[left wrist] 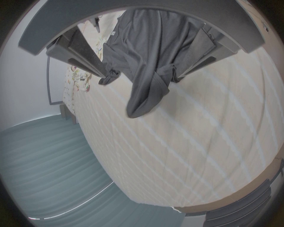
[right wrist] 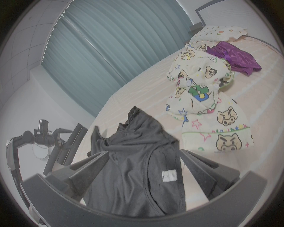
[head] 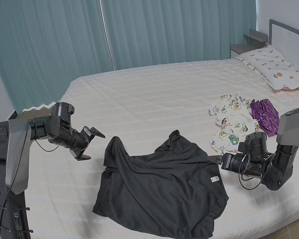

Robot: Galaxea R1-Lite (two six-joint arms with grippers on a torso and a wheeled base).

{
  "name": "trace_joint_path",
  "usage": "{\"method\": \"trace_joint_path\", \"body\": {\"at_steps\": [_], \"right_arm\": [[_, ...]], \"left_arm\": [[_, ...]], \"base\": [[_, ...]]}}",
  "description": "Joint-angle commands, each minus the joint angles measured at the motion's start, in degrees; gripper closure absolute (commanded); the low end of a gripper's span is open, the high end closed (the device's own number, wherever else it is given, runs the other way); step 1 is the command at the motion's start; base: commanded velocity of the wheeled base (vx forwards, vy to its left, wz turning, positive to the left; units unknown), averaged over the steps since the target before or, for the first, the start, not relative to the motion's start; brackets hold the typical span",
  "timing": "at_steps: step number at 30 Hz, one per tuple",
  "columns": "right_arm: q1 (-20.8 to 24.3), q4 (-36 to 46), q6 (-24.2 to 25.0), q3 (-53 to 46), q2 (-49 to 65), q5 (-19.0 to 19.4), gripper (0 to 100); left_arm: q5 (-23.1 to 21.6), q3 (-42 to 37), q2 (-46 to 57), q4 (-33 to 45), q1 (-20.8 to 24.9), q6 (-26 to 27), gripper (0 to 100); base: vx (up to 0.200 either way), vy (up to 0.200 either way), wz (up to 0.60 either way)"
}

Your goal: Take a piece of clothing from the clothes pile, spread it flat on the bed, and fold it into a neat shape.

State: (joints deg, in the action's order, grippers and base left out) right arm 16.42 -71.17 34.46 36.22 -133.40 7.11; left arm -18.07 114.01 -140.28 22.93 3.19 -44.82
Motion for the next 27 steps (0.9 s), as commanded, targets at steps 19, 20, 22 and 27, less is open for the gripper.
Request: {"method": "trace_joint_path", "body": {"at_steps": [19, 20, 22, 27], "right_arm": [[2.8, -8.9, -2.6, -20.6, 3.0, 1.9, 0], [2.9, -8.9, -2.6, -20.9, 3.1, 1.9, 0], [3.4, -9.9, -2.6, -23.2, 3.2, 1.8, 0], [5.4, -13.1, -1.9, -27.1, 2.6, 1.3, 0]], "left_arm": [[-2.0, -51.8, 18.5, -26.3, -0.8, 3.7, 0], [-1.9, -53.0, 18.6, -27.6, -0.6, 3.9, 0], [-1.5, -62.9, 19.3, -38.3, 0.5, 4.0, 0], [6.9, -74.4, 18.5, -51.4, 4.4, 3.7, 0]], "base": [[0.0, 0.0, 0.0], [0.0, 0.0, 0.0], [0.0, 0.0, 0.0], [0.0, 0.0, 0.0]]}}
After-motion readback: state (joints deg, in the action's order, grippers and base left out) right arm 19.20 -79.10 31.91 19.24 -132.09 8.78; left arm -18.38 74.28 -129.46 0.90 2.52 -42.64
